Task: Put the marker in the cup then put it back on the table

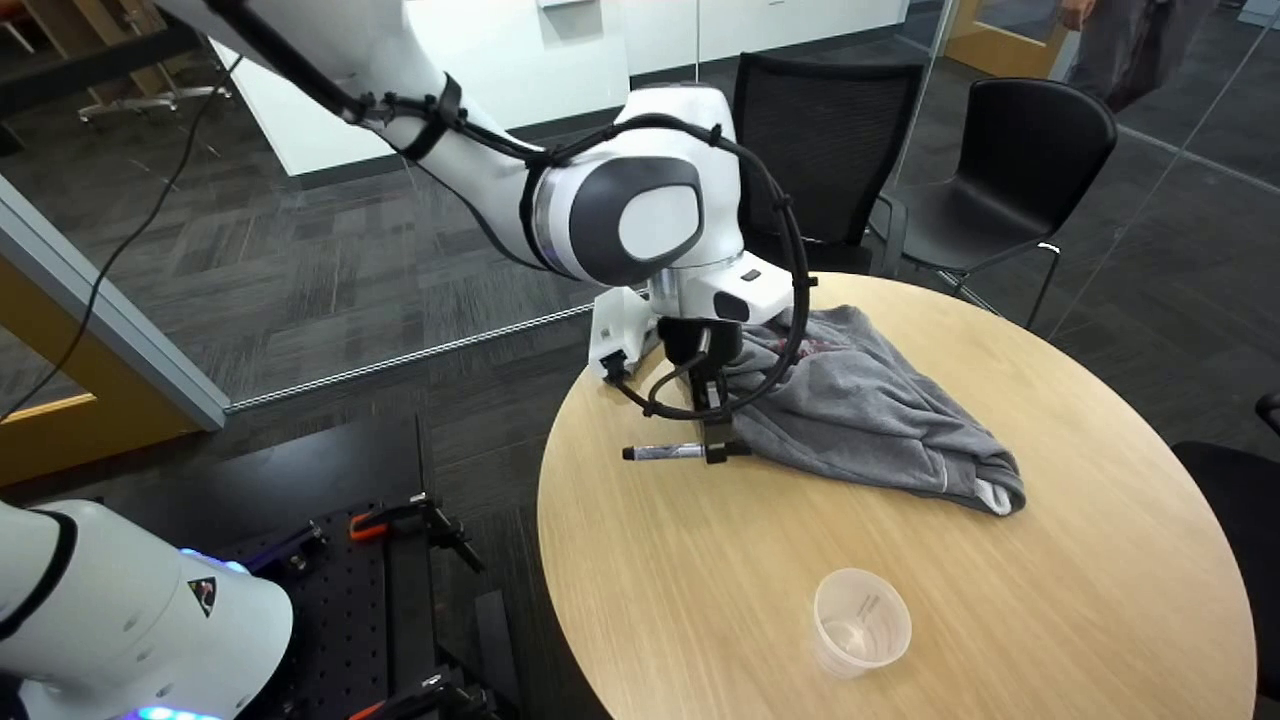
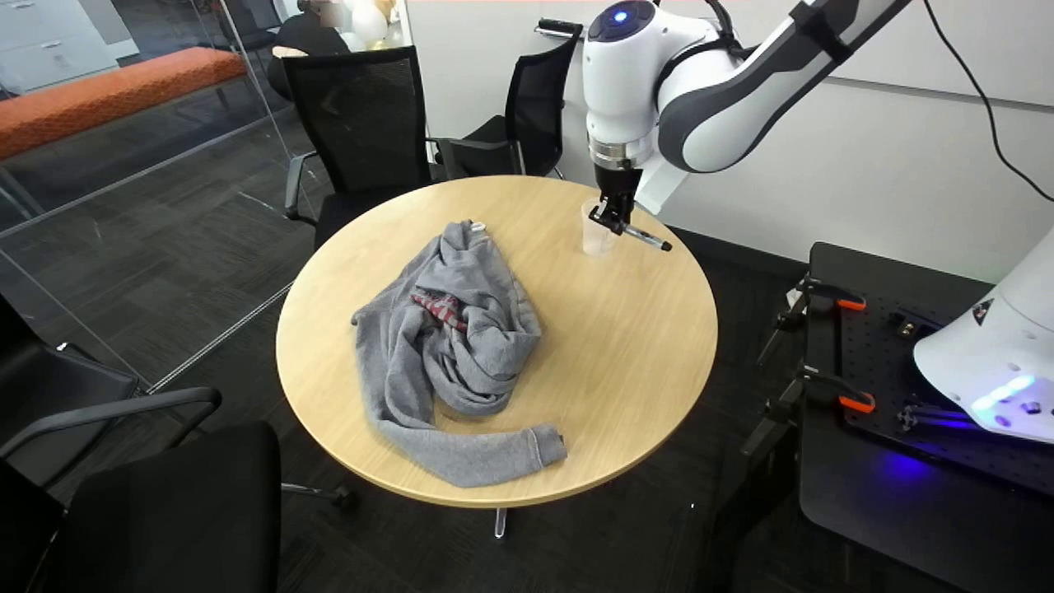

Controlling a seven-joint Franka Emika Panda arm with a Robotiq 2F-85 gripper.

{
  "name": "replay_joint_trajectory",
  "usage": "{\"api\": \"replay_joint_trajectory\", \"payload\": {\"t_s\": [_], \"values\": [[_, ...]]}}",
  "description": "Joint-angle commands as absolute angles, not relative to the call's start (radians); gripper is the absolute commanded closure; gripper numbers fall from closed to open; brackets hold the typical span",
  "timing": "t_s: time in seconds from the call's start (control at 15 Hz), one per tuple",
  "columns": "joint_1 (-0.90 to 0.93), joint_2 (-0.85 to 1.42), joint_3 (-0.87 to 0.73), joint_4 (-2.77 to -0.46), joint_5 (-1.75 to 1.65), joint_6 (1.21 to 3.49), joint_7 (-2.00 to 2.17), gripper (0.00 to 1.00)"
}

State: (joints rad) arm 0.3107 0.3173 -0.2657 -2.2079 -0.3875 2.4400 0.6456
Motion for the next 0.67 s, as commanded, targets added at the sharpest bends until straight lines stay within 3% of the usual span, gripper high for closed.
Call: {"api": "replay_joint_trajectory", "payload": {"t_s": [0.0, 0.6], "values": [[0.321, 0.300, -0.262, -2.222, -0.566, 2.497, 0.917, 0.95], [0.481, 0.320, -0.419, -2.180, -0.998, 2.468, 1.629, 0.95]]}}
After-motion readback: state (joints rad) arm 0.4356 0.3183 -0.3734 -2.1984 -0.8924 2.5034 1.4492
